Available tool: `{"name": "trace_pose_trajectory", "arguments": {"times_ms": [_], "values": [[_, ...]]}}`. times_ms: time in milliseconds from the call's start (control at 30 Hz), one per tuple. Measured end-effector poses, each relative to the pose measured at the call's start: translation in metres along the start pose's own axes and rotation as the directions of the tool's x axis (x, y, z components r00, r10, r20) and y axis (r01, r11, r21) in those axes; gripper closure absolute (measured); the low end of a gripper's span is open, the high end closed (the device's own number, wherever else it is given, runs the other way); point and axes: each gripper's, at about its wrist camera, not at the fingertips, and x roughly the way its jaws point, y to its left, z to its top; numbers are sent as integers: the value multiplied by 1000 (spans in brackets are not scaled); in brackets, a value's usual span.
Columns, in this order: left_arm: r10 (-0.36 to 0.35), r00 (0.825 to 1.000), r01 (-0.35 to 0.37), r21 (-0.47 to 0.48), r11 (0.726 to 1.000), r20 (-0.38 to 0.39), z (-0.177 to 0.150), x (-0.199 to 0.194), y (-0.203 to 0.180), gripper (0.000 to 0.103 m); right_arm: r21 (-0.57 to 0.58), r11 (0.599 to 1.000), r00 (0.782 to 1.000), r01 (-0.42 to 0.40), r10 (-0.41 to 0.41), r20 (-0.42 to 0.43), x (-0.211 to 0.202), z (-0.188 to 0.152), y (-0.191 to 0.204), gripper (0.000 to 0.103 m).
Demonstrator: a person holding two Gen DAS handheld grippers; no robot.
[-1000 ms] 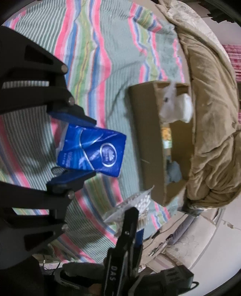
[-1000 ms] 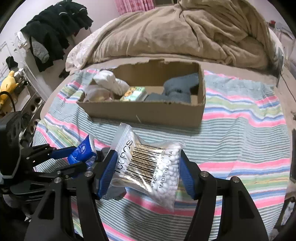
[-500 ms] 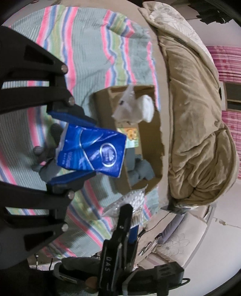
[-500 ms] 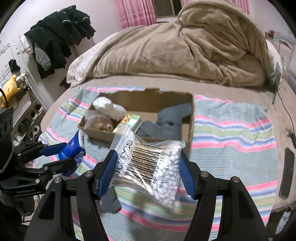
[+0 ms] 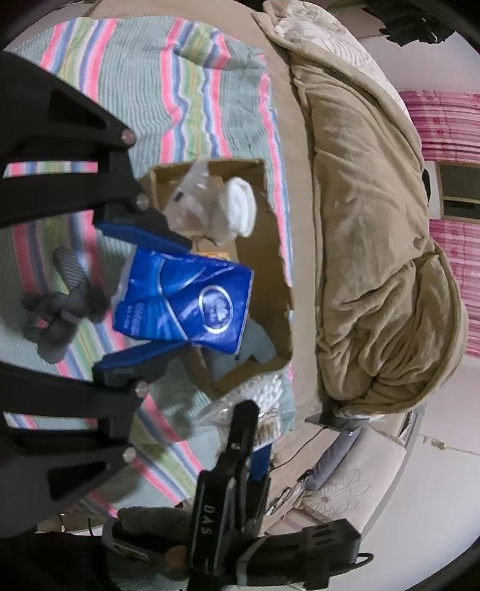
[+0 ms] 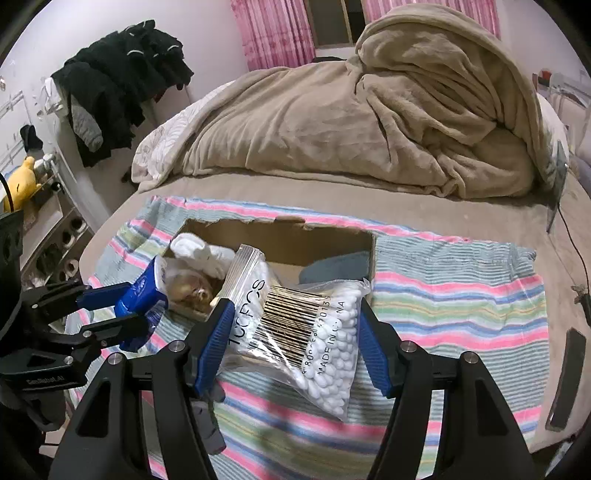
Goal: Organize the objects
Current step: 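Carry the tissue pack and cotton swab bag into the box and release both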
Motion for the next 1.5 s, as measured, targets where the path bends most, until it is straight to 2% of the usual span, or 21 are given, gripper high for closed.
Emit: {"name": "trace_pose_trajectory", "arguments": {"times_ms": [567,833,900,933,1067,1267,1500], "values": [[-44,998,43,-28,999,-51,33,73,-12,54,22,1000,1000,5,-6,19,14,17,-26,35],[-64,992,58,-64,996,-105,38,110,-12,53,39,999,1000,10,-11,18,22,21,-36,35],[-70,990,62,-72,995,-118,36,115,-11,51,38,999,1000,12,-13,18,24,22,-38,35],[-70,990,61,-74,995,-126,36,118,-10,45,39,999,1000,12,-12,18,26,23,-38,35],[-72,990,61,-95,994,-123,36,116,-6,43,36,999,1000,5,-6,16,33,26,-39,35],[-77,994,71,-89,994,-72,41,86,-1,42,20,1000,1000,-18,18,2,51,28,-35,35],[-63,997,58,-110,992,-41,32,59,14,34,2,1000,998,-25,25,-52,77,19,-25,35]]}}
